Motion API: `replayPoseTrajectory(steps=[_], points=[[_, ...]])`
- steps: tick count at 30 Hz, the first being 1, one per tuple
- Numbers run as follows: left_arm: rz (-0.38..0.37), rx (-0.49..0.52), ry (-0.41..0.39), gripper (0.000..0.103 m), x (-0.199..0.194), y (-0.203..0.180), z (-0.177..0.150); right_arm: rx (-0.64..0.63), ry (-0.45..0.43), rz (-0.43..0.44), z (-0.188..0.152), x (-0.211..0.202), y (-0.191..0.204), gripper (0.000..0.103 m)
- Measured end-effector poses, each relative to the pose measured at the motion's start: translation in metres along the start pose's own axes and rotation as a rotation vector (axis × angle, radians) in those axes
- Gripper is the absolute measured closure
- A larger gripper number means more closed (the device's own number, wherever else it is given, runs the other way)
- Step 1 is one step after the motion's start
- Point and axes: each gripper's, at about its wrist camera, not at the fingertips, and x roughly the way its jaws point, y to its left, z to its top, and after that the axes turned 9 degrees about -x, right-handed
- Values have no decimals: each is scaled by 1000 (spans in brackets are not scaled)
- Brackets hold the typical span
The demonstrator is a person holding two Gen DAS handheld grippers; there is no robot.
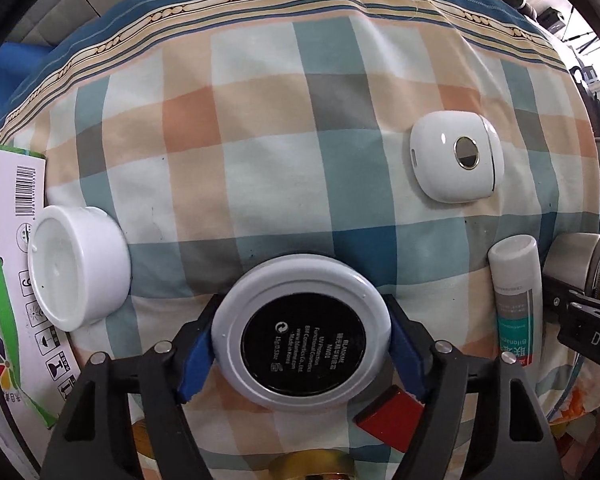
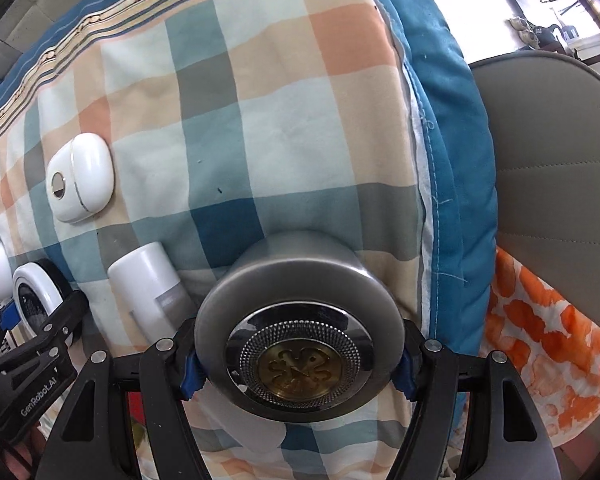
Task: Organize rigid objects
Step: 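Grasp the black-lidded white jar with the left gripper while the right gripper holds the silver tin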
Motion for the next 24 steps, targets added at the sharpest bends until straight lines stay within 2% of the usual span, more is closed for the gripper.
replayPoseTrajectory(steps=[13, 19, 24], points=[[-22, 32, -95, 29, -55, 20, -56, -35, -42, -2, -24, -10, 1, 30], [-44, 37, -125, 29, -86, 31, -67, -46, -78, 12, -29, -36, 0, 30], [-80, 36, -155, 29, -128, 47, -78, -67, -111, 38, -40, -62, 9, 30]])
